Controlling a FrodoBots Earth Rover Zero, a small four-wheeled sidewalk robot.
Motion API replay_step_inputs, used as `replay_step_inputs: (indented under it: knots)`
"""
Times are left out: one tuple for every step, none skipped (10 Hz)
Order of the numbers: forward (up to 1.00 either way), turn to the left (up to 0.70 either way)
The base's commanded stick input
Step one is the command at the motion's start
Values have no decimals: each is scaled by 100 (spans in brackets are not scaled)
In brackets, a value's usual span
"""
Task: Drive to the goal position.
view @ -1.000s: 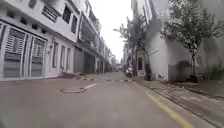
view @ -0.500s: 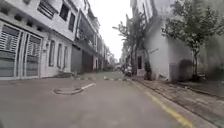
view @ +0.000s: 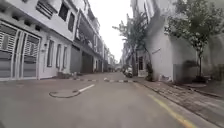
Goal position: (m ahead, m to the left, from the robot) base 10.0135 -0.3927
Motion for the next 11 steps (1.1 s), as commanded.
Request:
replay_step_inputs:
  knots:
    - [50,-5]
    - [50,-32]
    - [50,-50]
    - [50,-50]
    - [50,-47]
    - [50,0]
    - [50,0]
    - [50,0]
    - [50,0]
    - [50,0]
    - [50,0]
